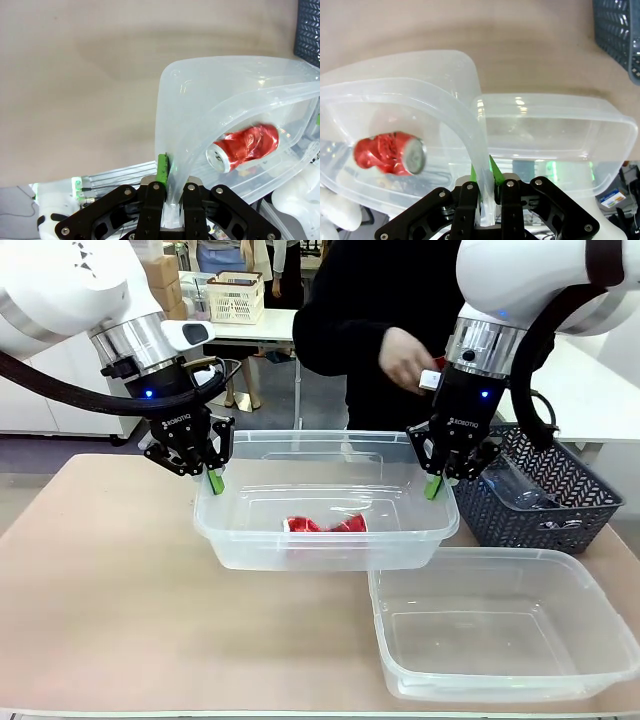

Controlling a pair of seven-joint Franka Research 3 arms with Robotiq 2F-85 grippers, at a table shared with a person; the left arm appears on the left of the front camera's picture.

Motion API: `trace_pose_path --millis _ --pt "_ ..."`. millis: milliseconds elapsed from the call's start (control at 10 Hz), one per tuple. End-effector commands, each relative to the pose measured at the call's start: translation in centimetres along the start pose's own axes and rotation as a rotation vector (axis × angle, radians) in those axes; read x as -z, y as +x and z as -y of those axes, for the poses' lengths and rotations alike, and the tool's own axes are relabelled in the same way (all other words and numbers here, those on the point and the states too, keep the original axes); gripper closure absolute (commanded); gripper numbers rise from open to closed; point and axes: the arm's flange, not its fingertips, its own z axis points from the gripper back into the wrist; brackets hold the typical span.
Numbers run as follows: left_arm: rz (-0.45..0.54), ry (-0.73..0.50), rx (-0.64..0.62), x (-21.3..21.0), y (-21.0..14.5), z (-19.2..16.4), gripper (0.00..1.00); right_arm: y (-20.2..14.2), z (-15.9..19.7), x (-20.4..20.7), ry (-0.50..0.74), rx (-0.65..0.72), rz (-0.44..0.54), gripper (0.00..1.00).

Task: Sort the waste into each basket.
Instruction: Offer the picked Organizing box to the human.

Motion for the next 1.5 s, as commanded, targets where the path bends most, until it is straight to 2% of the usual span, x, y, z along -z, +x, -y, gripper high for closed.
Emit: trace_pose_path --millis 0,1400 --pt "0.002 -0.019 0.017 -0.66 0.08 0.13 0.95 -0.14 0.14 0.03 0.004 0.016 -0.001 0.95" --pt "0.002 -0.019 0.017 -0.66 0.08 0.13 0.95 -0.14 0.14 0.03 0.004 0.016 -0.001 0.95"
